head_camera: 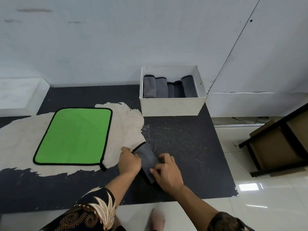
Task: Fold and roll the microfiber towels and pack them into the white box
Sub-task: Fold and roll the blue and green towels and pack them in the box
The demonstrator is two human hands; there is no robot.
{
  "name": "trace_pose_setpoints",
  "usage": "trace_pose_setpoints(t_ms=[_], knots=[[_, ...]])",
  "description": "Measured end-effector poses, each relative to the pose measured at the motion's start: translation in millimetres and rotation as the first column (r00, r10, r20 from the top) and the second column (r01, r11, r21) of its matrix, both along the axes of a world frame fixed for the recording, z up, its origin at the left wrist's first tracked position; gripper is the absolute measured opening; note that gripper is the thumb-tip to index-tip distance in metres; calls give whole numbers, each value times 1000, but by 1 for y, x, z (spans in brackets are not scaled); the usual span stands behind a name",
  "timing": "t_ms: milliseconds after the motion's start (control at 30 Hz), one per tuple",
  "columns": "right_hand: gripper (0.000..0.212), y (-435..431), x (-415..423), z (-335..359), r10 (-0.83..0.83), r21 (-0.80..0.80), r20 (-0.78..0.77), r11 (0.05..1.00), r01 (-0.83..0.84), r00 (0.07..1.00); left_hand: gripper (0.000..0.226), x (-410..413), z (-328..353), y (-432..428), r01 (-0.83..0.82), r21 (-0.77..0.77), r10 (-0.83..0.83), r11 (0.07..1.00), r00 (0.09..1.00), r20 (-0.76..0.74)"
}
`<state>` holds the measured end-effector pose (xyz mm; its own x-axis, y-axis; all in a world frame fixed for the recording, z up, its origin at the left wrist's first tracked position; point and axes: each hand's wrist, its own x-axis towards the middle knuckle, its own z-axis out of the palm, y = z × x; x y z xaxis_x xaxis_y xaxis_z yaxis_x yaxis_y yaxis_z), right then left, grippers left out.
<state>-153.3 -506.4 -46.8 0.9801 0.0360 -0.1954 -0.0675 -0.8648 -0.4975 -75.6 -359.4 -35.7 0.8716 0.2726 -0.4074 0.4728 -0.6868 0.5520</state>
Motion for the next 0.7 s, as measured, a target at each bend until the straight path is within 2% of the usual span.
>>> trace_pose_setpoints(t_ms=[67, 100, 200, 233, 300, 367, 433, 533, 633, 700], knots=[[16, 7, 14, 7, -152, 99, -99, 982, 161, 983, 20, -4, 0, 3, 9, 2, -9, 1000, 1000, -9], [18, 10, 22, 11, -202, 107, -136, 970, 217, 970, 20, -6, -1, 4, 34, 4, -34, 999, 999, -23], [48, 17, 42, 16, -279, 99, -294, 942, 320, 914, 29, -10, -3, 5, 145, -7, -146, 989, 988, -57], [53, 20, 47, 17, -292, 87, -351, 936, 341, 890, 31, -10, -3, 6, 173, -17, -173, 985, 983, -59], [47, 24, 55, 16, -285, 88, -422, 932, 352, 861, 32, -9, -5, 8, 202, -43, -205, 978, 976, -67], [37, 28, 58, 14, -274, 162, -466, 909, 385, 842, 27, -7, -3, 12, 212, -63, -217, 975, 974, -73], [39, 34, 61, 15, -294, 302, -518, 816, 494, 803, 23, -2, -1, 17, 200, -110, -208, 974, 976, -63], [47, 41, 65, 30, -308, 482, -584, 613, 626, 751, 28, 10, 4, 26, 173, -260, -193, 950, 980, -50], [45, 47, 73, 49, -300, 569, -580, 516, 640, 757, 27, 24, 17, 33, 182, -377, -190, 908, 982, 17], [46, 54, 81, 61, -319, 647, -547, 426, 633, 774, 24, 36, 32, 37, 207, -391, -183, 897, 978, 98]])
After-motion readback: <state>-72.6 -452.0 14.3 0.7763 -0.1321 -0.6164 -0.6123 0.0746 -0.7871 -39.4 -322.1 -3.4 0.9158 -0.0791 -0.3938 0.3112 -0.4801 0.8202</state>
